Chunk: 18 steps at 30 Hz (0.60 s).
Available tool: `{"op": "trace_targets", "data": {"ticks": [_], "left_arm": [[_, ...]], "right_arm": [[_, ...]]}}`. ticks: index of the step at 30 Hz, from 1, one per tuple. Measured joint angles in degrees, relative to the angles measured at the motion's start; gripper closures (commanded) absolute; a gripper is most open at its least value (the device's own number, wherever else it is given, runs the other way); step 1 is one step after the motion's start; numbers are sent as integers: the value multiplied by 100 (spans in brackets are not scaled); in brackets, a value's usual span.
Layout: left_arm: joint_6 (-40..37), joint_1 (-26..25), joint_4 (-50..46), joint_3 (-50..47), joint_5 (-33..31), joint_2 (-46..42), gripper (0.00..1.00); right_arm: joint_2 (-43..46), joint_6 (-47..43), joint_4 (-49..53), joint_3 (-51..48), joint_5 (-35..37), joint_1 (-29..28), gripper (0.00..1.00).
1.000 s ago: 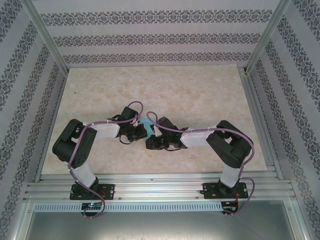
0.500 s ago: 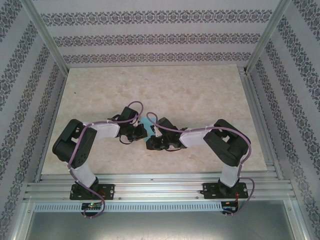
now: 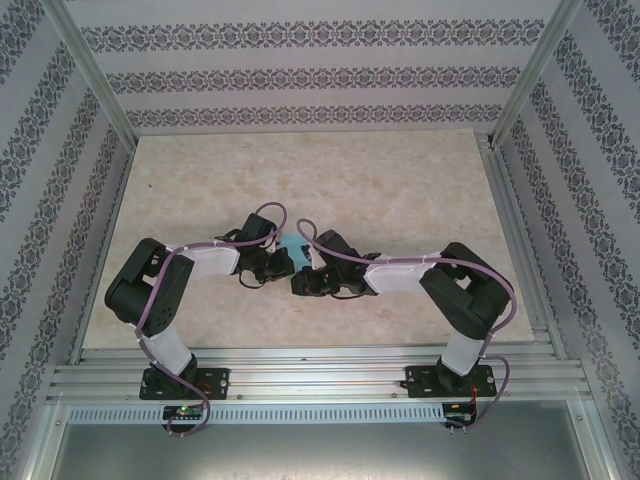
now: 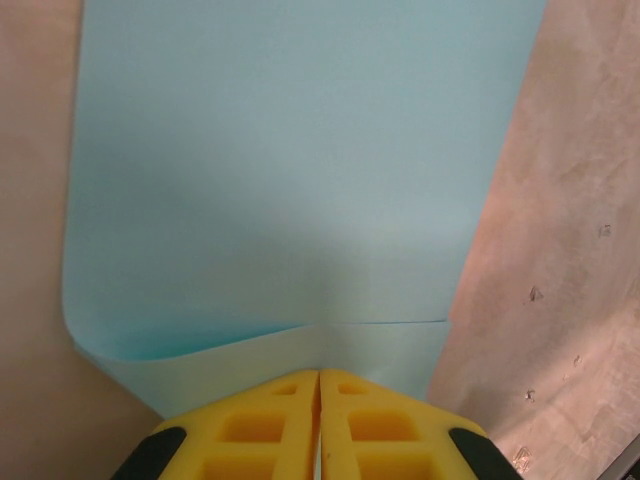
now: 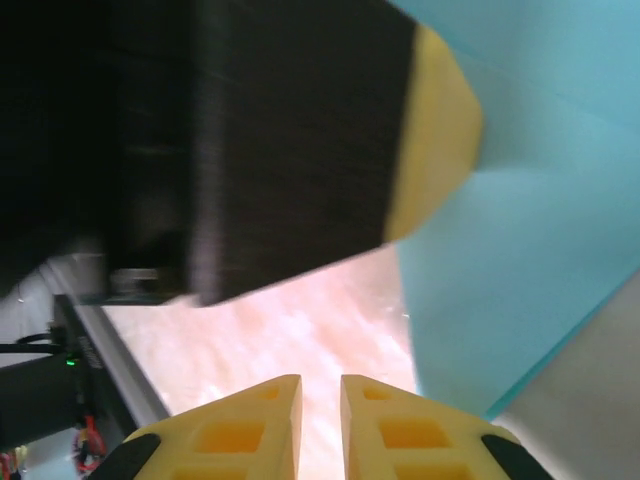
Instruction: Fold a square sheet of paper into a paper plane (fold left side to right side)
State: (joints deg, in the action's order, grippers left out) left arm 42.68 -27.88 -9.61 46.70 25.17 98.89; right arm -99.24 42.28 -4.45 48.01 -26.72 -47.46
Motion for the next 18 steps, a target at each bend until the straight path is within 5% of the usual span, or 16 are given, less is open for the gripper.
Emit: {"op": "trace_targets", "data": {"ticks": [5, 18], "left_arm": [[0, 0, 0, -2, 0, 0, 91], [0, 0, 0, -2, 0, 0, 91]], "right_arm": [[337, -44, 20, 33, 2, 201, 78], [-446, 13, -223, 107, -168, 188, 79]]}}
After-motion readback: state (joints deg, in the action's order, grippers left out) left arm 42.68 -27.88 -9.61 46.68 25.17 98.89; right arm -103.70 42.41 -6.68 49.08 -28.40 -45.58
